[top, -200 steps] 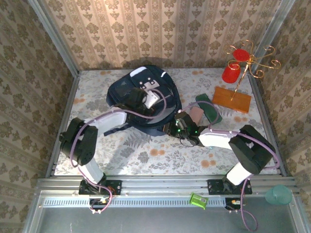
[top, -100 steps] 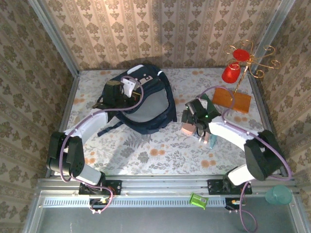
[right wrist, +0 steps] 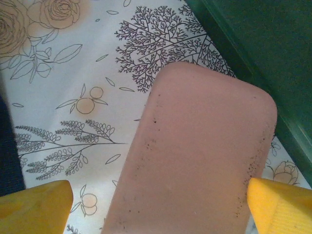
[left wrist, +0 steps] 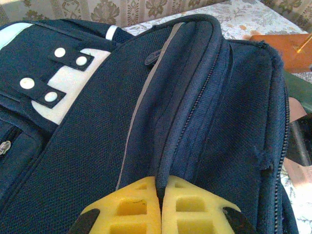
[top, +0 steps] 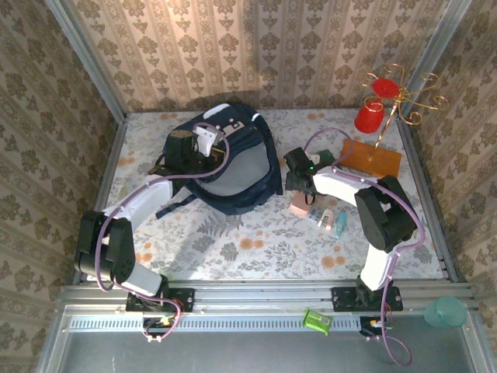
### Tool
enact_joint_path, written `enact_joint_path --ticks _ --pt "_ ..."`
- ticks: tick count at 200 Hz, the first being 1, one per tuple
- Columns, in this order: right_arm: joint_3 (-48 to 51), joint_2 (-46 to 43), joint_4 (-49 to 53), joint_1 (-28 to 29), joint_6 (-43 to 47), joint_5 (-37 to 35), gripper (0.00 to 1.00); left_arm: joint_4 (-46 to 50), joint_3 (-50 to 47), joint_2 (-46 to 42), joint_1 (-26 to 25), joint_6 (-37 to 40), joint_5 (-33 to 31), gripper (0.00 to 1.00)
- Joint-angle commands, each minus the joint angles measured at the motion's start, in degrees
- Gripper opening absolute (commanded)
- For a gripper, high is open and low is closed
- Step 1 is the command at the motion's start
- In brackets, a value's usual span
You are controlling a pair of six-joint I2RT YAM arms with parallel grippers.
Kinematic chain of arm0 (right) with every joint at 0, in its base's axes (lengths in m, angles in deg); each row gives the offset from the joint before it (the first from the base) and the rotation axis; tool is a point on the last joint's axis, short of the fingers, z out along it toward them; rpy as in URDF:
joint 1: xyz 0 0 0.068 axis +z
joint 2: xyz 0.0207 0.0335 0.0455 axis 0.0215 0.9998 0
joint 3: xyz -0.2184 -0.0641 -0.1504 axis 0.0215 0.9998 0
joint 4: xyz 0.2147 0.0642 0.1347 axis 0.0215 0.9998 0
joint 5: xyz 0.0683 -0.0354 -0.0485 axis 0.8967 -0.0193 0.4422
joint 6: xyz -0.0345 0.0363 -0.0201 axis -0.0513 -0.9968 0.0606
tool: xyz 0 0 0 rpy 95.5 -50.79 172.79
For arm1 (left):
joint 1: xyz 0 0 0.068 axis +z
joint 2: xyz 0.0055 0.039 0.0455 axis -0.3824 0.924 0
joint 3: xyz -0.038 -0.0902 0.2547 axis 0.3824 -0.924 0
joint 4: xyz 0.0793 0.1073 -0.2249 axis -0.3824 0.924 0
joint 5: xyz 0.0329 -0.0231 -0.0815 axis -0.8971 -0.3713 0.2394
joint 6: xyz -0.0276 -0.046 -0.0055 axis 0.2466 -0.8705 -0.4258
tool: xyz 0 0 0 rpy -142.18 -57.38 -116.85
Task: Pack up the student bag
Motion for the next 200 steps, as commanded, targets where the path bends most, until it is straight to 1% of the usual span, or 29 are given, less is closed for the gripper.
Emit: enact_joint_path --ticks 1,20,34,43,56,65,77,97,137,165,182,200 --pt "-1.45 1.55 0.11 -0.22 0.5 1.66 0.92 -2.04 -0.37 -2.13 -0.09 -1.35 -0.2 0.0" --pt "-1.61 2.2 -3.16 -0.14 3.34 6.81 0.88 -2.12 -0.64 -2.18 -0.12 -1.14 -0.53 0.0" --pt "-1.43 2.12 -6.21 0.81 7.42 11.69 0.86 -2.19 -0.64 -2.08 -0.13 -0.94 -0.72 0.0" --pt "-1.6 1.77 -7.32 1.7 9.78 13.09 0.84 -2.18 -0.63 -1.87 -0.14 -0.87 -0.81 0.0" --pt "-1.43 0.56 -7.36 2.77 11.83 12.54 0.84 -2.2 -0.6 -1.74 -0.06 -0.8 -0.83 0.0" --pt "-0.36 -1.23 -7.33 3.45 12.55 10.12 0.84 -2.12 -0.64 -1.77 -0.16 -0.73 -0.82 0.0" --pt "0.93 -3.5 -6.13 3.42 10.98 5.54 0.86 -2.17 -0.57 -1.78 -0.23 -0.61 -0.88 0.0" --pt "0.95 -4.33 -0.98 3.38 8.69 0.16 0.91 -2.12 -0.65 -1.78 -0.23 -0.36 -1.21 0.0" --pt "2.1 -2.52 1.38 3.67 6.16 -0.16 0.94 -1.7 -0.54 -1.74 -0.27 0.15 -2.14 0.0" --pt "1.61 0.16 0.58 3.34 4.63 3.96 0.94 -1.78 -0.5 -1.76 -0.32 0.1 -2.22 0.0" --pt "1.17 1.75 -0.68 3.38 3.75 5.78 0.93 -1.85 -0.39 -1.87 -0.55 0.2 -2.31 0.0" --pt "0.29 3.5 -0.83 3.06 2.94 5.92 0.87 -1.81 -0.41 -2.12 -0.74 0.22 -2.4 0.0"
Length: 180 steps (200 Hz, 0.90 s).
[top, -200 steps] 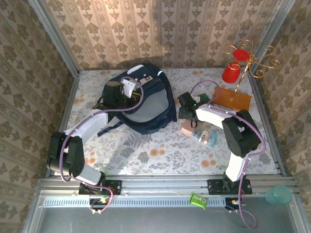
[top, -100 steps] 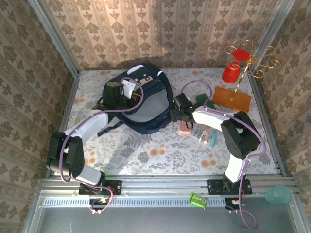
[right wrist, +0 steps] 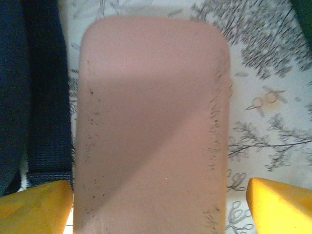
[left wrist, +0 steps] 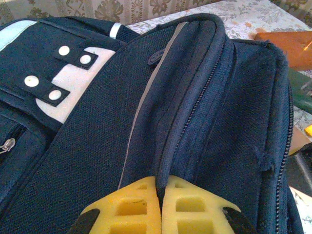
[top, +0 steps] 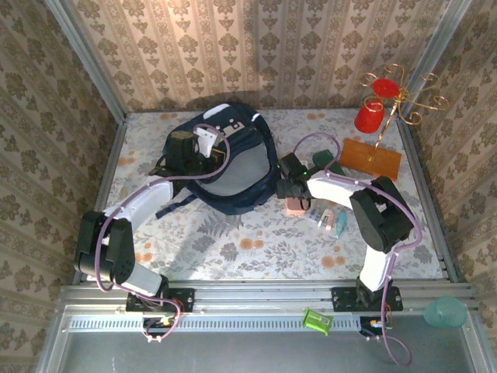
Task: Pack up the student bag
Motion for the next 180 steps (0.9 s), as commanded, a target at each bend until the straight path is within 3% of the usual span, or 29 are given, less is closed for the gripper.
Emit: enact_joint_path --ticks 1,37,51,66,91,109,138,163,180 --pt "-0.96 2.51 0.31 -0.54 -2.49 1.41 0.86 -1.61 0.1 -1.97 -0.33 0.16 -0.85 0.0" --pt "0.35 1.23 -1.45 -1.86 -3.45 3.39 0.66 -2.13 0.11 -3.26 -0.34 -1.55 -0.59 0.0" --pt "1.77 -3.18 -2.54 -1.87 -1.71 3.15 0.53 -3.01 0.18 -4.34 -0.34 -3.23 0.17 0.0" --pt "4.26 -9.9 -4.19 -1.81 0.08 4.43 0.47 -3.74 0.57 -5.49 -0.25 -5.26 1.01 0.0" --pt "8.39 -20.36 -9.41 -0.53 -0.35 14.73 0.44 -2.75 1.93 -6.52 -0.09 -8.13 2.69 0.0" --pt "8.6 -22.79 -13.75 2.97 -3.18 22.13 0.42 -2.59 3.0 -7.2 -0.03 -9.94 4.11 0.0" --pt "3.24 -17.21 -17.53 8.5 -8.72 27.28 0.42 -1.78 5.05 -7.78 -0.03 -11.82 6.01 0.0" --pt "-2.09 -10.28 -19.03 9.11 -13.72 29.05 0.42 -1.67 6.58 -7.92 -0.16 -13.02 7.32 0.0" --pt "-6.1 -6.0 -18.39 8.89 -16.67 26.41 0.43 -1.28 7.16 -8.34 -0.17 -12.89 7.77 0.0"
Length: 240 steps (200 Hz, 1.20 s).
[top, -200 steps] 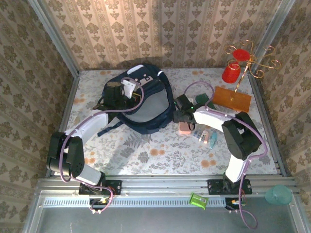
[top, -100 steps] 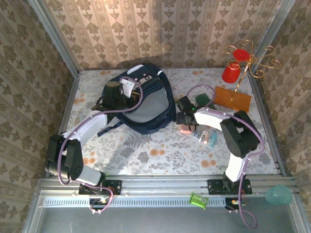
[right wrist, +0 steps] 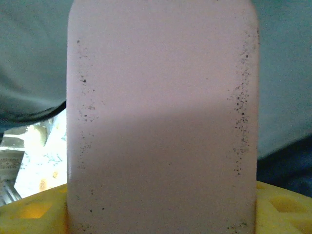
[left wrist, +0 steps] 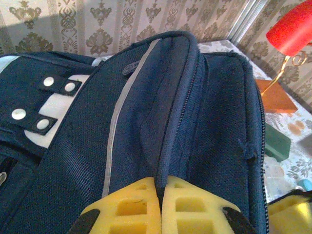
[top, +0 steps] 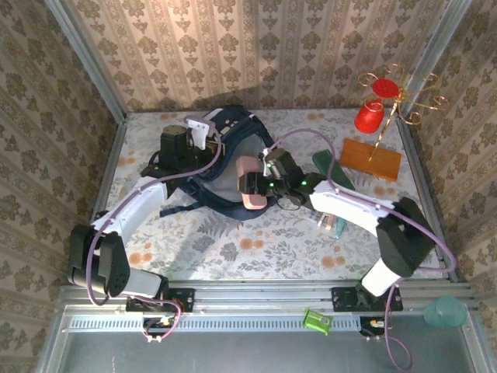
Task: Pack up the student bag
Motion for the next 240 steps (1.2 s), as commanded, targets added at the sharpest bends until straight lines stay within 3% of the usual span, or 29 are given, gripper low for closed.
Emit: enact_joint_path --ticks 1,36,59,86,98,139,168,204,240 --pt "-5.06 5.03 -2.3 -0.86 -6.69 0.21 0.43 -3.18 4.09 -3.27 0.09 -2.16 4.1 0.0" --pt "-13.84 16.92 -7.11 -2.39 -18.26 -8.63 0.48 -2.54 5.27 -4.18 0.27 -2.27 4.21 0.0" --pt "-27.03 27.29 -6.14 -2.14 -22.92 -13.12 0.55 -2.14 6.19 -4.74 0.5 -2.2 4.35 0.0" --pt "-38.98 32.68 -1.33 -1.19 -20.23 -10.04 0.79 -1.85 6.74 -4.97 1.91 -3.23 4.03 0.0" --pt "-35.59 29.36 0.67 -1.31 -15.62 -12.0 0.85 -2.28 6.2 -5.17 2.66 -3.75 4.09 0.0" --pt "-8.12 7.91 -2.44 -3.17 -0.58 -12.61 0.95 -3.86 4.67 -4.63 4.57 -4.42 4.45 0.0" --pt "2.49 -4.78 10.12 -9.71 10.53 -19.29 0.97 -4.14 3.72 -3.92 4.78 -3.72 4.48 0.0" --pt "4.88 -5.24 21.33 -23.58 19.18 -26.15 1.0 -6.17 2.35 -3.0 4.77 -3.88 5.15 0.0" --pt "0.74 1.79 23.17 -29.2 25.39 -26.27 1.0 -6.17 1.8 -3.04 4.67 -3.13 4.58 0.0"
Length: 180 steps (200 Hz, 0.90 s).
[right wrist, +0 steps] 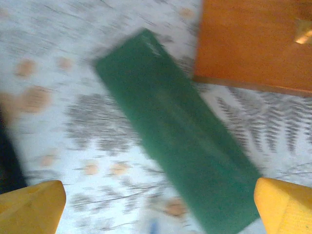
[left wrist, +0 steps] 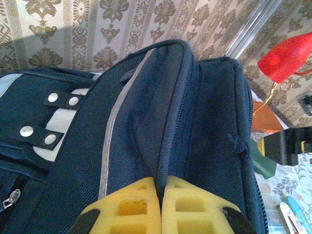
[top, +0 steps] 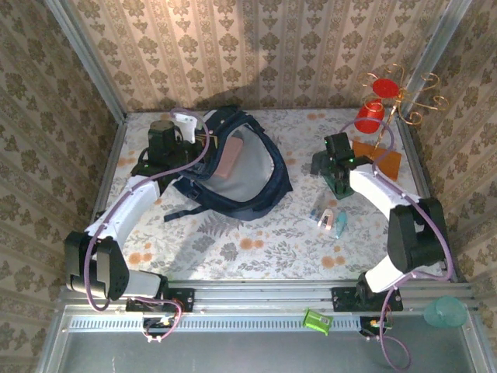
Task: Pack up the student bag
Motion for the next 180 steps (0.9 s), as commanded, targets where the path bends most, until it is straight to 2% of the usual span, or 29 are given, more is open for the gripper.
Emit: enact_joint_path --ticks 1,24,45,73,115,132,161,180 --pt "-3.14 4.8 6.23 -0.82 7.79 -2.54 1.0 -6.78 0.21 -1.18 0.43 -0.05 1.21 0.0" --pt "-8.08 11.08 10.45 -1.24 10.71 -2.5 1.0 -6.47 0.0 -1.27 0.34 0.65 0.4 0.0" --pt "-10.39 14.48 11.46 -1.97 11.82 0.08 1.0 -6.28 -0.32 -1.27 0.34 1.14 -0.17 0.0" --pt "-14.31 18.73 13.52 -3.53 14.07 -0.51 1.0 -5.99 -0.3 -1.43 0.34 1.62 -0.37 0.0" --pt "-21.78 27.19 16.02 -4.65 20.05 7.01 0.99 -6.29 -0.56 -1.45 0.17 1.98 -0.31 0.0" --pt "-24.38 29.08 16.84 -4.65 20.7 10.46 0.88 -5.93 -0.61 -1.53 0.08 2.24 -0.52 0.0" --pt "-26.68 25.47 16.13 -4.06 21.65 6.9 0.52 -5.93 -0.52 -1.38 -0.1 2.27 -0.79 0.0" --pt "-28.81 20.71 16.62 -2.3 21.02 6.43 0.42 -5.91 -0.42 -0.94 -0.33 1.92 -0.83 0.0"
